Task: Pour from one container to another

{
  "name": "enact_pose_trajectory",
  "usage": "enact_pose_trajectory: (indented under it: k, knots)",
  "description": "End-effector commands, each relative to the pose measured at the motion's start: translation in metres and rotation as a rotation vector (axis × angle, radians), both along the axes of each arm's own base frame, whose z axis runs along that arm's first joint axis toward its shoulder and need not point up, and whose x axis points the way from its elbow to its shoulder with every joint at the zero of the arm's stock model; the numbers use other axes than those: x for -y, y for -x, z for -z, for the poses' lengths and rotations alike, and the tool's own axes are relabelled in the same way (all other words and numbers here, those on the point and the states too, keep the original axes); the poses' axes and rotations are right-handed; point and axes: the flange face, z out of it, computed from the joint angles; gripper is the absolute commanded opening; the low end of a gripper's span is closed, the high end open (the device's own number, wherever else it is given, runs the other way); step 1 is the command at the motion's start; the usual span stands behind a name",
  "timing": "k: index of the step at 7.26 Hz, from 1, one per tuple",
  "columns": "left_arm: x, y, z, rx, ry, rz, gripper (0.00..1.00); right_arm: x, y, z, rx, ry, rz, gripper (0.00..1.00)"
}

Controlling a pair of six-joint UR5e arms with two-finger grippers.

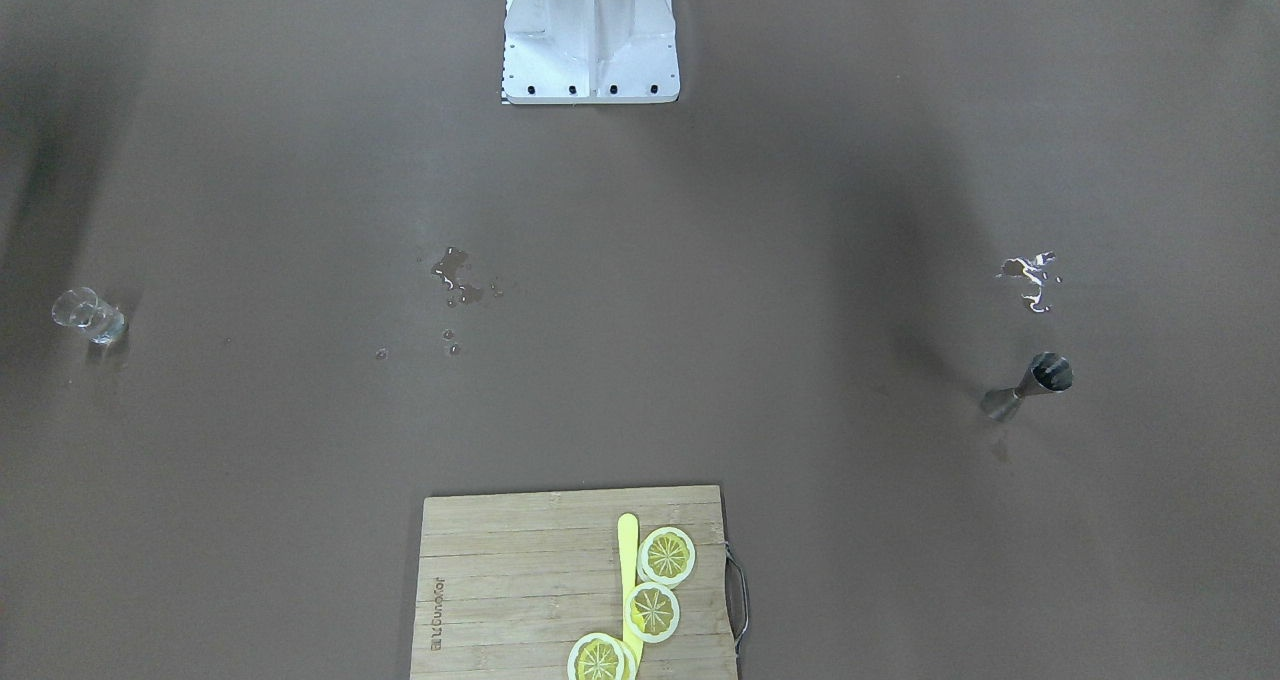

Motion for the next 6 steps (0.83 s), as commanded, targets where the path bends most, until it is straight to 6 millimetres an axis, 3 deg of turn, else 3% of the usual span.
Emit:
enact_pose_trajectory:
  k: [1, 3, 4, 6]
  knots:
    - [0.004, -0.031, 0.033, 0.024, 0.001, 0.038, 0.97, -0.005, 0.015, 0.019, 0.002, -0.046, 0.042, 1.0]
    - [-0.005, -0.074, 0.07, 0.055, -0.001, 0.126, 0.97, -0.003, 0.039, 0.031, -0.004, -0.076, 0.101, 1.0]
    - [-0.01, -0.099, 0.085, 0.051, -0.001, 0.171, 0.97, -0.012, 0.043, 0.041, -0.002, -0.091, 0.112, 1.0]
    - [-0.022, -0.137, 0.112, 0.071, -0.024, 0.274, 0.97, -0.018, 0.076, 0.045, 0.001, -0.102, 0.195, 1.0]
